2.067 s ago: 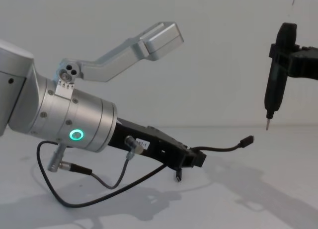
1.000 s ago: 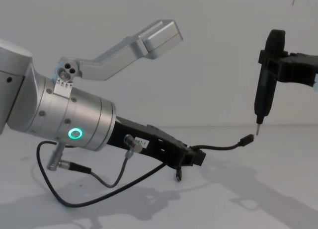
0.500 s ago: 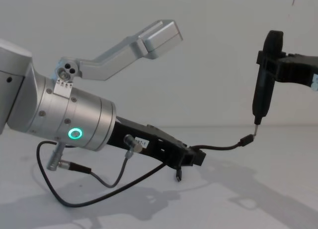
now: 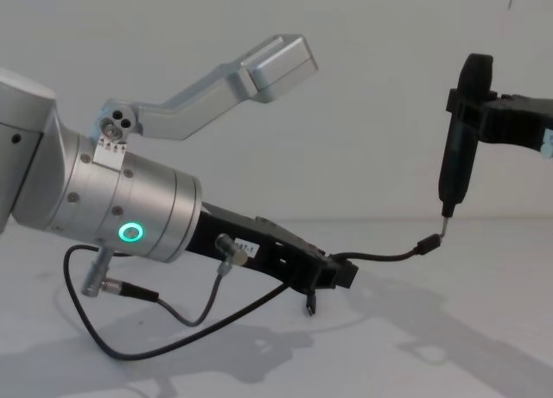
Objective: Pick up the data cable with the one hand.
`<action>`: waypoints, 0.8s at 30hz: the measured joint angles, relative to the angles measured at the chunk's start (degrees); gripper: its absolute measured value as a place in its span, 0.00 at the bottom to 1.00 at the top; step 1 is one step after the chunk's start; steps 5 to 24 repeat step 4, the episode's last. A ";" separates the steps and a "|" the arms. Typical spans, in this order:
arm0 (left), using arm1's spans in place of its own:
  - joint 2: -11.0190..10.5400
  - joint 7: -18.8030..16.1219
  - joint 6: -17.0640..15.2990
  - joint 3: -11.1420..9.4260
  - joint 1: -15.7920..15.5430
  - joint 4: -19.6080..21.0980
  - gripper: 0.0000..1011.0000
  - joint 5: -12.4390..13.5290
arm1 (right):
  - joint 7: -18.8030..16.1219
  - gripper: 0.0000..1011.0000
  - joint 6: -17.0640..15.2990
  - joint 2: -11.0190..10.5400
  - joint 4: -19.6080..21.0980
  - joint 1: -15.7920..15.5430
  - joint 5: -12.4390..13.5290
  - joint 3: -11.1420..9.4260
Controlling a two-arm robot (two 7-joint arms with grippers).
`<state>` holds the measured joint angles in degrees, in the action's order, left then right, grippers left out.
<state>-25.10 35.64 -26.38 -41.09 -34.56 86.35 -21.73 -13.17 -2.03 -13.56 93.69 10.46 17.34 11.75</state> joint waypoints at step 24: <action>0.00 0.00 0.00 0.00 0.00 0.00 0.03 0.00 | 0.01 0.28 -0.04 0.02 -0.01 0.00 0.03 -0.03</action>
